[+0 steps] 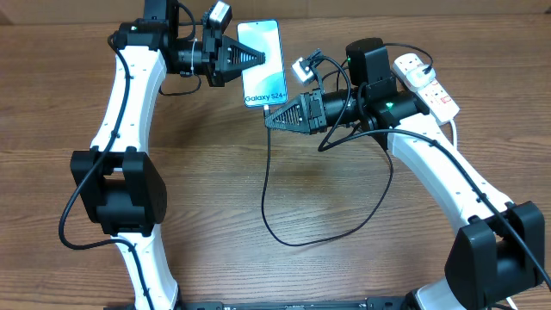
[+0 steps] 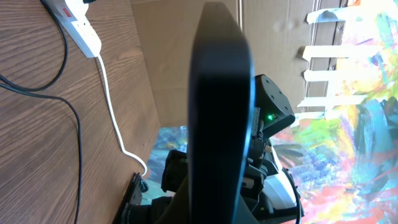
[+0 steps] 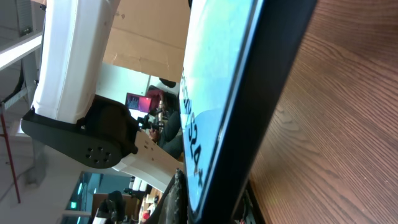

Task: Plug charger to phone and switch on socket

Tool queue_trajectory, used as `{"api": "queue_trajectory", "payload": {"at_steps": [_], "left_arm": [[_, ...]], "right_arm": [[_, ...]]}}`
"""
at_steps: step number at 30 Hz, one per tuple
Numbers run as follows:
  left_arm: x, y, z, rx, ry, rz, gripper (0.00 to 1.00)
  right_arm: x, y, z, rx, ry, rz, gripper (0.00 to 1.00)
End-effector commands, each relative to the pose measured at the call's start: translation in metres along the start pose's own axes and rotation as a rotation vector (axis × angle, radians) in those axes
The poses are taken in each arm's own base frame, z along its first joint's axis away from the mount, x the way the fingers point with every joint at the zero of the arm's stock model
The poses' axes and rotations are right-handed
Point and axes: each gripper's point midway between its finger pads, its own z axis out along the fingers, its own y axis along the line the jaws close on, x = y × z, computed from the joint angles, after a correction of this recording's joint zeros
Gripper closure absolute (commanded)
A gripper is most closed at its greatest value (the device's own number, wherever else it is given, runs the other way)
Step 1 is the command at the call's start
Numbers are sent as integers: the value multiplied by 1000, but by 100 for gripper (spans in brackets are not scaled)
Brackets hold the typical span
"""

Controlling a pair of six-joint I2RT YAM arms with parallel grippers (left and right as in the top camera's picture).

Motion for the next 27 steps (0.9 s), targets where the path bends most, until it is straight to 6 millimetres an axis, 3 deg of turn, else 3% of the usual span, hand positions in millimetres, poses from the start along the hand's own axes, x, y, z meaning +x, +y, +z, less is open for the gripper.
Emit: {"api": "queue_trajectory", "payload": {"at_steps": [1,27], "left_arm": [[3,-21,-2,47,6,25,96],[4,-21,0,49,11,32,96]], "right_arm": [[-4,-8,-3,28,-23,3,96],[-5,-14,-4,58,-37,42,96]]}}
